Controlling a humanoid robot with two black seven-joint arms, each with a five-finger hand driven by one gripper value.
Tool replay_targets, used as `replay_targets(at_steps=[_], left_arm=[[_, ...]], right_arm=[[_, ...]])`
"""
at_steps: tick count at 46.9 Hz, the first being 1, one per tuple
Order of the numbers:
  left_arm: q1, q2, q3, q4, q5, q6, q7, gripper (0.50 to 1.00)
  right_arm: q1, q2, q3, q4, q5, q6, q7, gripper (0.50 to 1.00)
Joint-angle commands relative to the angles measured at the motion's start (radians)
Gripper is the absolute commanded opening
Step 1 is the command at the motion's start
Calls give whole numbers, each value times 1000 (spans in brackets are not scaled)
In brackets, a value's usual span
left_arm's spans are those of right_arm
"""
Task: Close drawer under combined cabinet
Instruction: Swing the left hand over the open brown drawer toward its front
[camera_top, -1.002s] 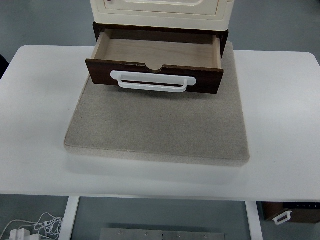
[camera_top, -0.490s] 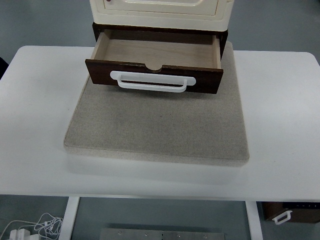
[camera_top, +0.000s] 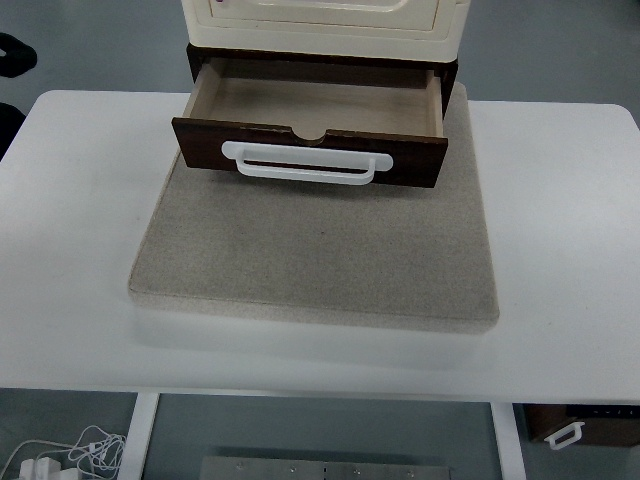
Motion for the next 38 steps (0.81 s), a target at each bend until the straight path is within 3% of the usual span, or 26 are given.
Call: replay_targets(at_steps=[1, 6, 10, 19, 26, 38], left_arm=[[-2, 8, 35, -33, 12, -45, 44, 1000], [-17, 8, 63, -44, 24, -152, 139, 1000], [-20, -3, 81, -45, 38, -168, 228, 1000], [-37, -26, 162, -56, 64, -211, 276, 1000], [-71, -27, 255, -64, 71, -286, 364, 1000], [-82, -27, 319, -59, 139, -314, 471, 1000]], right_arm=[[0, 0, 0, 0, 0, 0, 0, 952], [0, 0, 0, 0, 0, 0, 0, 952], [0, 0, 0, 0, 0, 0, 0, 952], [0, 0, 0, 0, 0, 0, 0, 952], [0, 0, 0, 0, 0, 0, 0, 952], [0, 0, 0, 0, 0, 0, 0, 952]])
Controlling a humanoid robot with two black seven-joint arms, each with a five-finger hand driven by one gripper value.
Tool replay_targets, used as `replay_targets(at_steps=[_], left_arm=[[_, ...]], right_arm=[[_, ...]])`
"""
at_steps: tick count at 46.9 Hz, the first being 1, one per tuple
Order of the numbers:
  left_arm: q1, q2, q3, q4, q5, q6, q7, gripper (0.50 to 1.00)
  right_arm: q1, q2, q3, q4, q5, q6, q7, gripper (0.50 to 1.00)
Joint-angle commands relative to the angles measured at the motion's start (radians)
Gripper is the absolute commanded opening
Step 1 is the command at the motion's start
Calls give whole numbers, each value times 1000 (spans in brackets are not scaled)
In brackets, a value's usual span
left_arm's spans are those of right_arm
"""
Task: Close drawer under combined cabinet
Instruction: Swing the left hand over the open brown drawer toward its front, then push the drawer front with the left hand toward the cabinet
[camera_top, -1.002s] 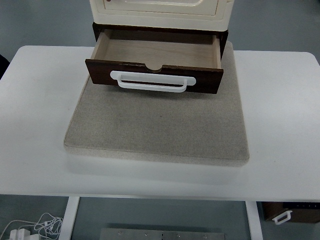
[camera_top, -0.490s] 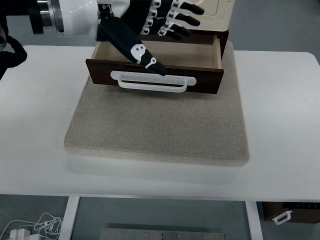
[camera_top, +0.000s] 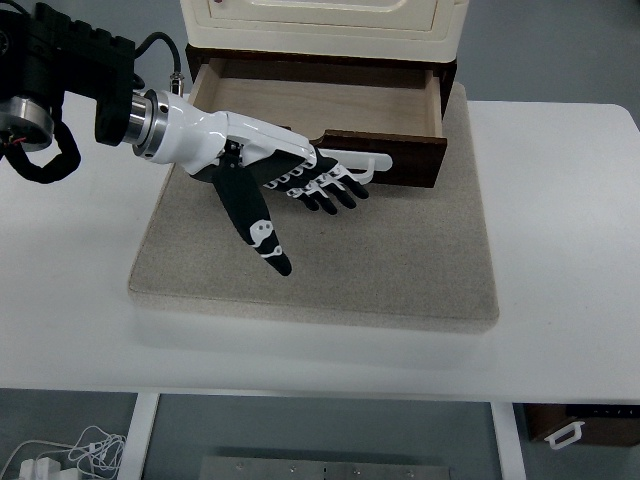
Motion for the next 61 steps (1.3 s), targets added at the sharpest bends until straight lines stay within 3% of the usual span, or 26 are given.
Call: replay_targets(at_steps=[1, 39, 61], left_arm=[[-6, -2, 36, 8, 16, -5, 23, 1000], [-53, -221, 91, 235, 162, -68, 69, 1000], [-49, -249, 79, 333, 205, -97, 66, 1000]], right_arm=[[0, 0, 0, 0, 0, 0, 0, 952], [0, 0, 0, 0, 0, 0, 0, 952], [0, 0, 0, 0, 0, 0, 0, 952]])
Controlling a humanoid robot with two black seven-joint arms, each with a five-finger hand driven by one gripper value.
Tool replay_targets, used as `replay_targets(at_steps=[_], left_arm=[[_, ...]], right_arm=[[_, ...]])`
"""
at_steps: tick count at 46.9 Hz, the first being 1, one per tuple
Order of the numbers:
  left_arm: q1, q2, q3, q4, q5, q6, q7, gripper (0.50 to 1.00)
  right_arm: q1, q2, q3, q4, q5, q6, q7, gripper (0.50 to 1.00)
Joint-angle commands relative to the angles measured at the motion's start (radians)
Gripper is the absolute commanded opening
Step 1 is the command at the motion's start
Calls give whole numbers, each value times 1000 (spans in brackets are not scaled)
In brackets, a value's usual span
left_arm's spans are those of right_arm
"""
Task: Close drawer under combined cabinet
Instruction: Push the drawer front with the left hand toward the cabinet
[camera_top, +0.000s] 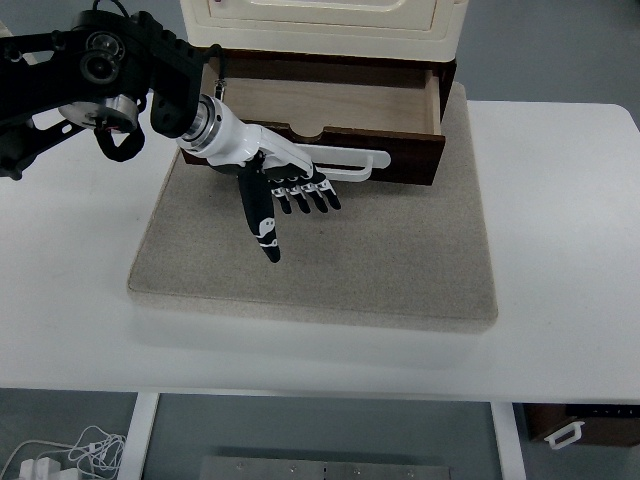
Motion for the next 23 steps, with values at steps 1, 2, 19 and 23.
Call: replay_targets(at_steps=[1, 2, 19, 23], left_arm=[[-1, -11, -2, 17, 5, -2, 0, 1000], [-1, -16, -3, 20, 5, -2, 0, 1000], [-1, -36, -15, 57, 30, 0, -2, 1000], [1, -48, -26, 78, 33, 0, -2, 1000]], right_arm=[[0, 0, 0, 0, 0, 0, 0, 952], [0, 0, 0, 0, 0, 0, 0, 952], [0, 0, 0, 0, 0, 0, 0, 952], [0, 0, 0, 0, 0, 0, 0, 952]])
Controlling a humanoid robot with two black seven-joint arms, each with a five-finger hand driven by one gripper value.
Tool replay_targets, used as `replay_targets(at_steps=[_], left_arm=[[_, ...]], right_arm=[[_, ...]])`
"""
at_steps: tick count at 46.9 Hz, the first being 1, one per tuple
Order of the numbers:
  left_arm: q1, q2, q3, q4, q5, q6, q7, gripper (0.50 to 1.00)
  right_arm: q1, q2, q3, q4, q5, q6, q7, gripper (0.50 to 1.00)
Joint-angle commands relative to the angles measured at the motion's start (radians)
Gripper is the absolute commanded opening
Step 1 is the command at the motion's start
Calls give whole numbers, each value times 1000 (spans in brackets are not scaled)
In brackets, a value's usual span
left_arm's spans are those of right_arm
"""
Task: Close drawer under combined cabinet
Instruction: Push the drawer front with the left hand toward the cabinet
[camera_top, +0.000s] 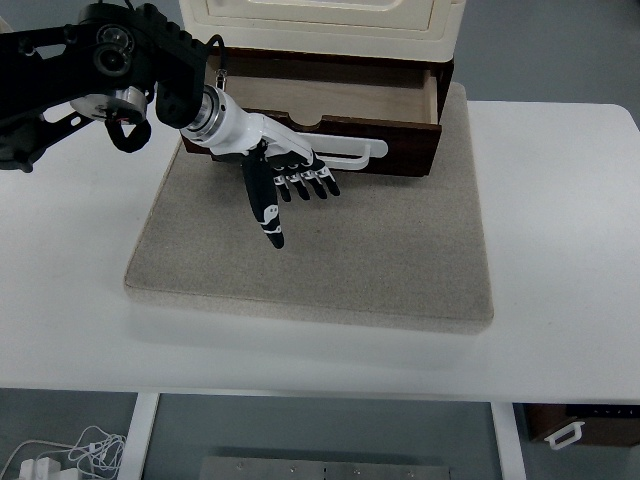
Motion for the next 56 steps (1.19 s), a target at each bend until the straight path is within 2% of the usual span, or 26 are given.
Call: replay_targets(at_steps=[1, 38, 56], left_arm=[[1, -9, -8, 19, 1, 0, 0, 1000], [17, -97, -54, 199, 58, 13, -9, 1000], [17, -117, -56, 251, 58, 66, -29, 1000]], right_arm=[[0, 0, 0, 0, 0, 0, 0, 952], [0, 0, 0, 0, 0, 0, 0, 952], [0, 0, 0, 0, 0, 0, 0, 952]])
